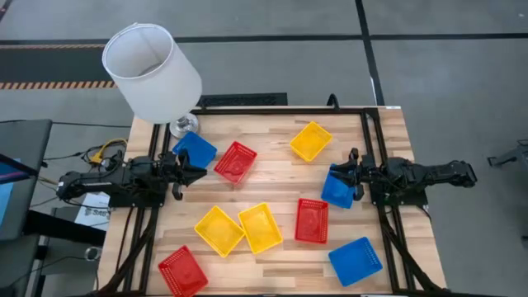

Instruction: Stack baskets by color

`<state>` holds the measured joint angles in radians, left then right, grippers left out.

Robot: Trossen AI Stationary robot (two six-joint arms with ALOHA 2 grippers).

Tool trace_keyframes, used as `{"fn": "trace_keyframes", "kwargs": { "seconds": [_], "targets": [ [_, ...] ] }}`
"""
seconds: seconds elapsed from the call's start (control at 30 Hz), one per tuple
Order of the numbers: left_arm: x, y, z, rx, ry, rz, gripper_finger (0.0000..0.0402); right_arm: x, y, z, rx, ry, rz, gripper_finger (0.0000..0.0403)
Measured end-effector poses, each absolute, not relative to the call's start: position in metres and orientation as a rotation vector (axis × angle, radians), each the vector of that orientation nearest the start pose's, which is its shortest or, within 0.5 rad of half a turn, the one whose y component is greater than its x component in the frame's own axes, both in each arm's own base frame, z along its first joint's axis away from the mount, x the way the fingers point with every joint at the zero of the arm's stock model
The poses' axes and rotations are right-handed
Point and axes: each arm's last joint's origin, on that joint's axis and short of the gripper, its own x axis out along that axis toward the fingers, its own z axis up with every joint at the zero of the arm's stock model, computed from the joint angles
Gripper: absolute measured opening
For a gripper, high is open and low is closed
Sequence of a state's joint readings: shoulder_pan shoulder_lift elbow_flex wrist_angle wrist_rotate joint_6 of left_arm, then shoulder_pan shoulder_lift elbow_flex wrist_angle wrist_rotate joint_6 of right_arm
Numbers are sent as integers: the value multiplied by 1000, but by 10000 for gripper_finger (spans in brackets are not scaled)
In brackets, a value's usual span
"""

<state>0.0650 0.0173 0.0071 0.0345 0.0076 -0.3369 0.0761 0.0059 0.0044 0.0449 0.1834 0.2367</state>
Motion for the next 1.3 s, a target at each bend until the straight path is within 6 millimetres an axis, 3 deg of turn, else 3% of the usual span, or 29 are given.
{"fn": "trace_keyframes", "kwargs": {
  "seconds": [1.1, 1.3],
  "targets": [
    [98, 6, 168, -336, -34, 53, 35, 97, 2, 169, 242, -55, -102, 118],
    [98, 6, 168, -432, -36, 51, 35, 97, 2, 169, 242, -56, -102, 118]
  ]
}}
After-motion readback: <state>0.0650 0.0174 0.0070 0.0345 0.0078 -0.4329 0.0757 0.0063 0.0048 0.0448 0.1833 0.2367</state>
